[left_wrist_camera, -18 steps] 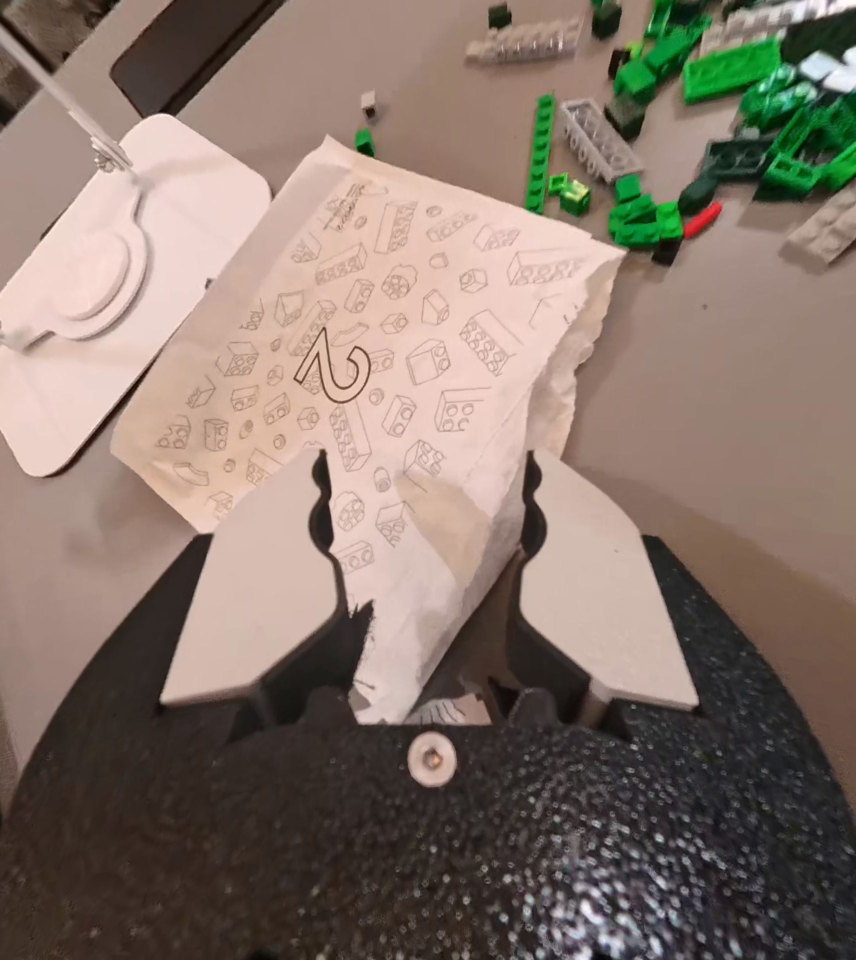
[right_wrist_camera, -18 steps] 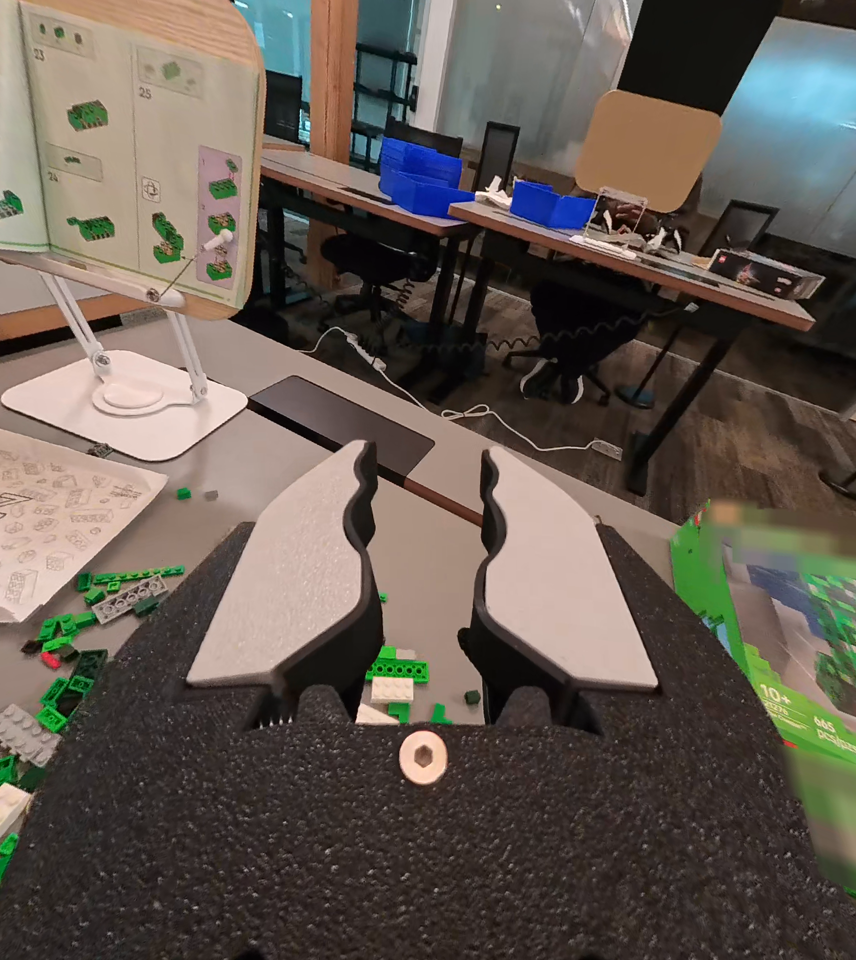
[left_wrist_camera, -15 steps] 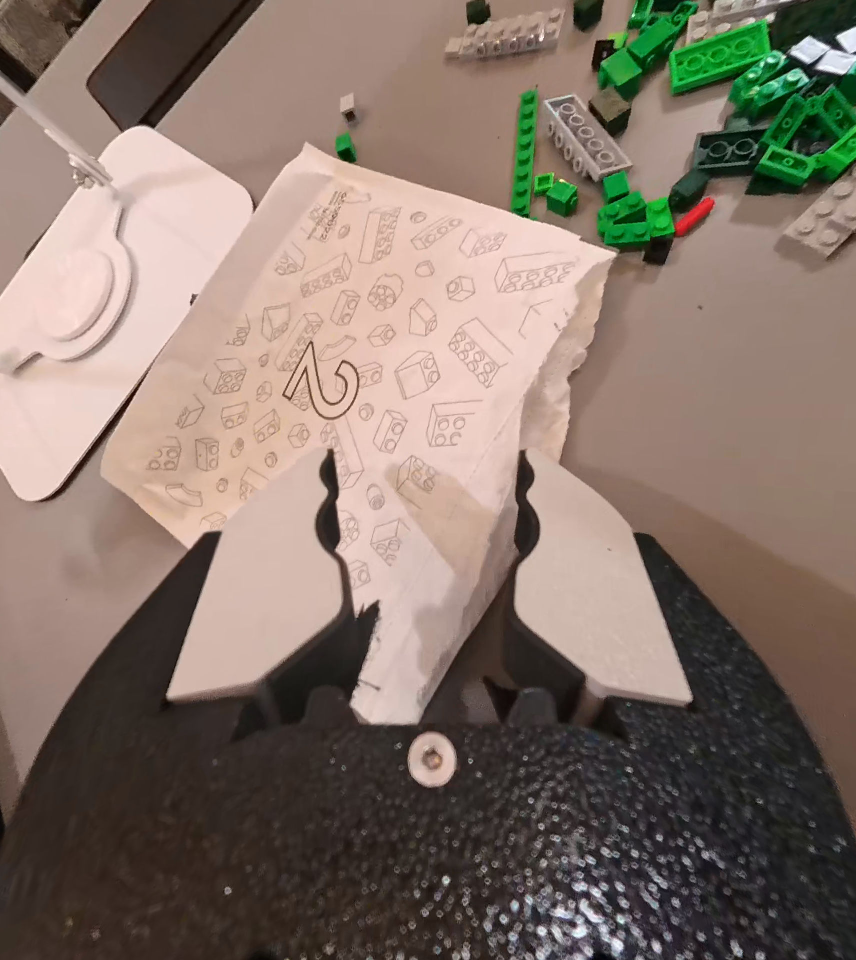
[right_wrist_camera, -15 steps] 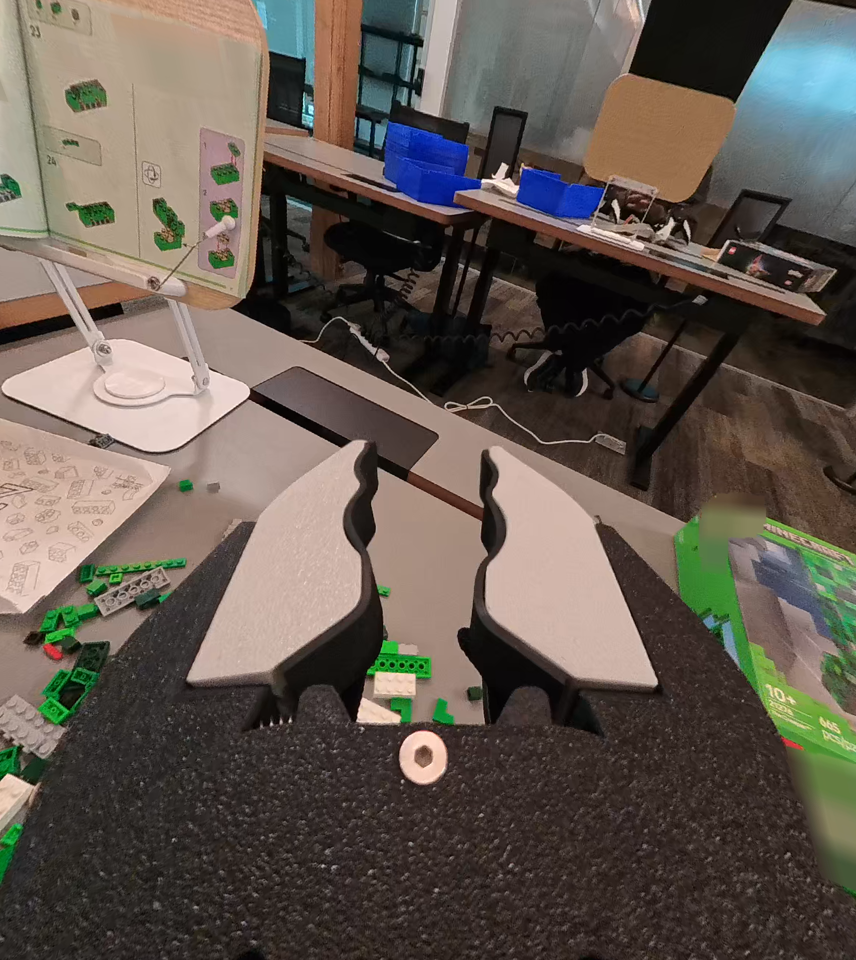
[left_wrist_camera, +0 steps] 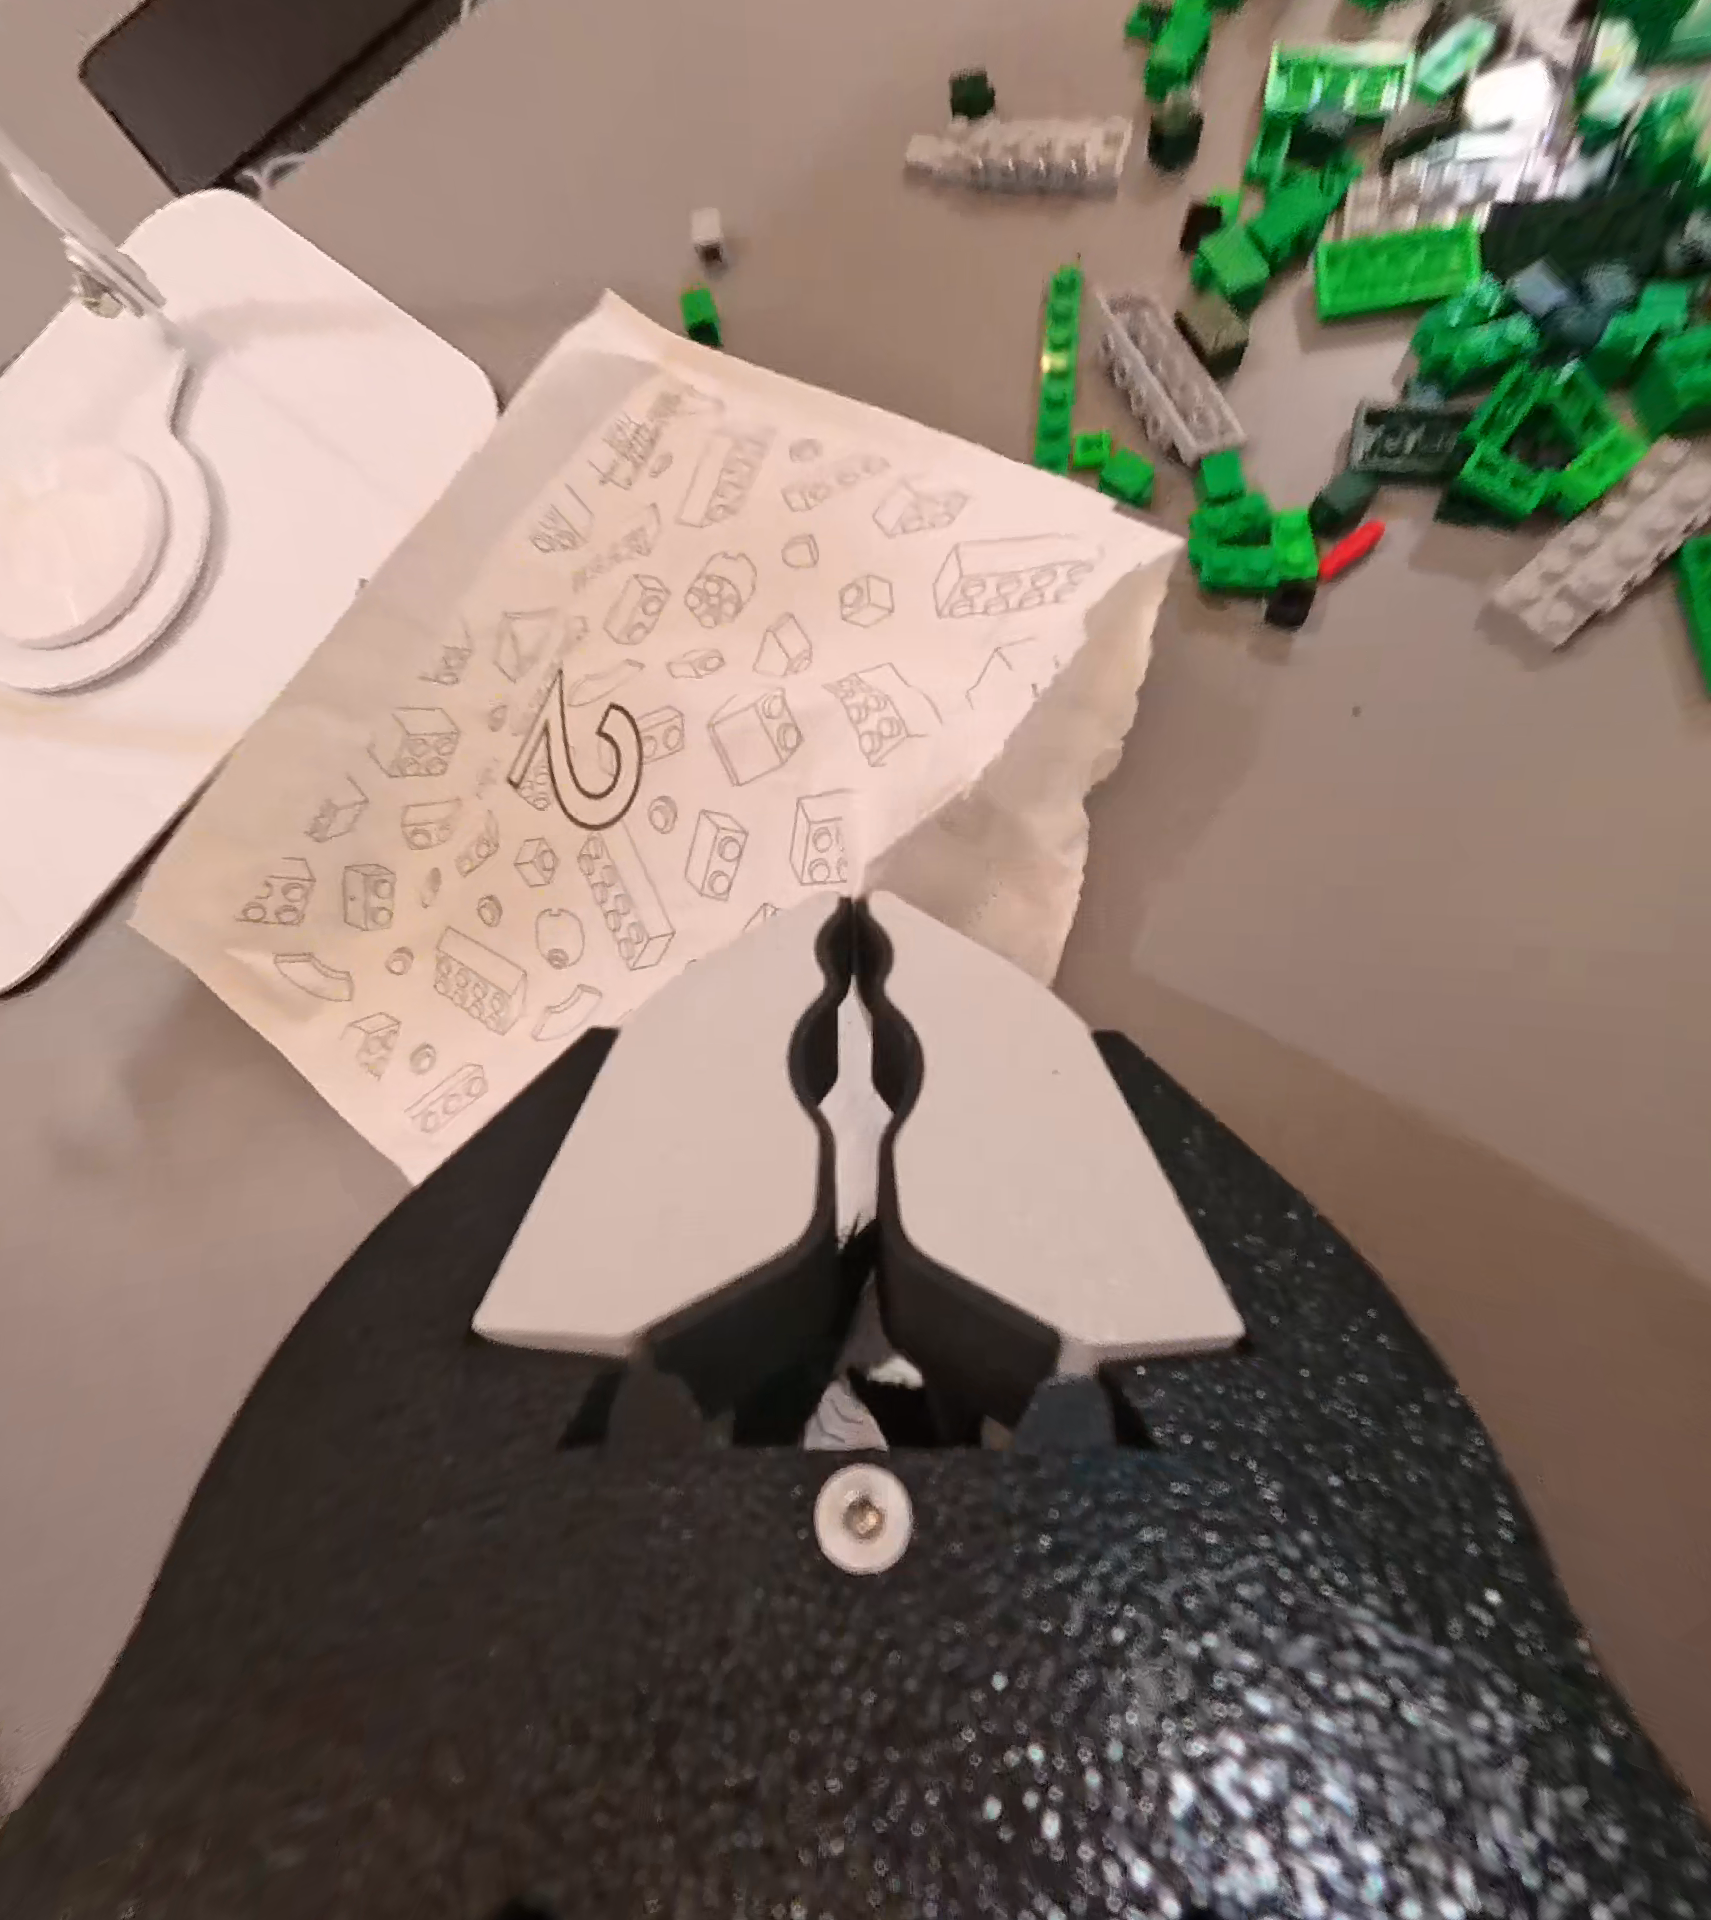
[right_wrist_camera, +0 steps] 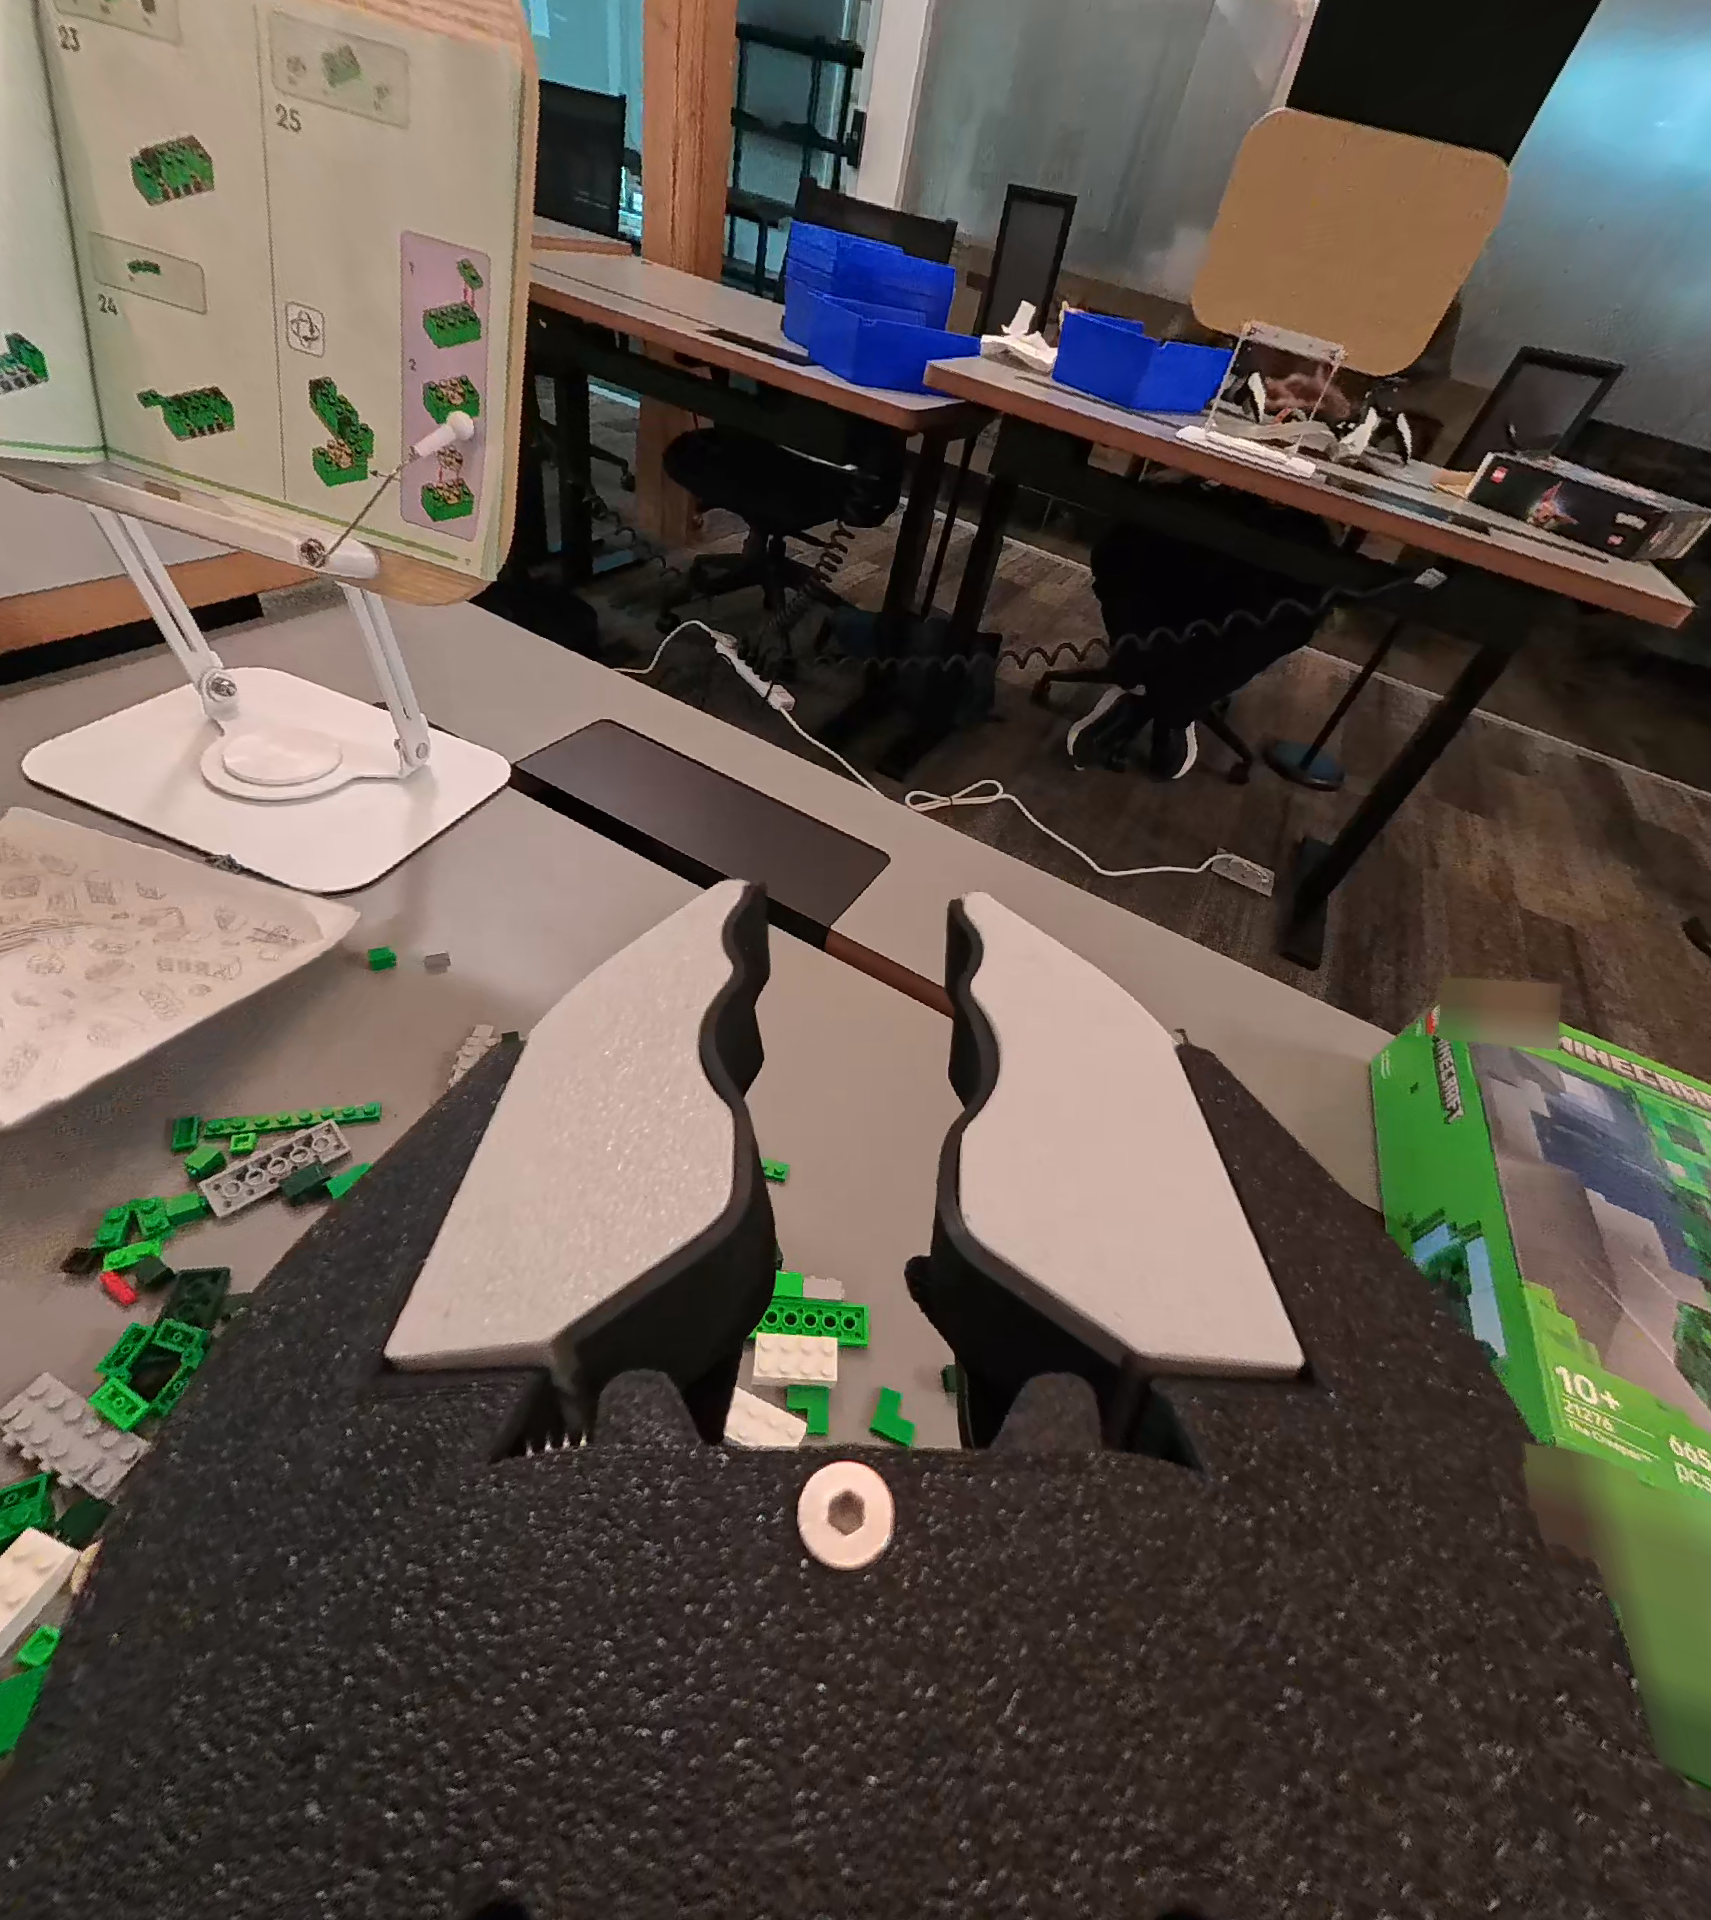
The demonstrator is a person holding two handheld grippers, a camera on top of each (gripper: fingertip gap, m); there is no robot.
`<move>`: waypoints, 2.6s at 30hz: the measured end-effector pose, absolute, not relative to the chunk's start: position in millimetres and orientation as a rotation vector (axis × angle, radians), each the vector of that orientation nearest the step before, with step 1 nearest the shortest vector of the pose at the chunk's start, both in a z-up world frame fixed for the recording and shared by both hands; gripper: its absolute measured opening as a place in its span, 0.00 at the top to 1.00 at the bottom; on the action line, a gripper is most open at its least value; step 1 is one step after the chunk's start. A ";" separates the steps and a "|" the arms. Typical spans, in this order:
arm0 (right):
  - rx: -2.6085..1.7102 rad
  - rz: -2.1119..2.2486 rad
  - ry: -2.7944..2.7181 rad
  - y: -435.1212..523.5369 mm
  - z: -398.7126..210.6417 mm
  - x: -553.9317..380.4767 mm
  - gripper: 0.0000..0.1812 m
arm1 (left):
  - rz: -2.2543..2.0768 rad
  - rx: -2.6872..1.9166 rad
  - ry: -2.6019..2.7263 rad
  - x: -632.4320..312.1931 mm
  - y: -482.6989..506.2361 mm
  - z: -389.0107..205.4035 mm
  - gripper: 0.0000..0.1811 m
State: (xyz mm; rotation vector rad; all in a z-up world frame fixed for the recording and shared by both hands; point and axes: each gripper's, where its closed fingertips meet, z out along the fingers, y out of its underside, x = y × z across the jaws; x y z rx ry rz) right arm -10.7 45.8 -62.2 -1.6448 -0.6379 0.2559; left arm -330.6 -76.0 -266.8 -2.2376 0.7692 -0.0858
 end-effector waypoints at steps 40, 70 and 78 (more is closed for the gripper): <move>-0.643 0.027 -1.874 -99.0 -155.6 -283.3 0.78 | -0.058 -2.576 0.637 -320.8 -48.2 -176.8 1.00; -0.846 0.124 -1.945 -74.3 -219.7 -299.4 0.97 | -0.031 -2.582 0.579 -338.7 -40.2 -186.8 1.00; -1.155 0.604 -1.734 -75.4 -177.0 -289.2 0.90 | -0.038 -2.621 0.672 -323.0 -41.5 -198.1 1.00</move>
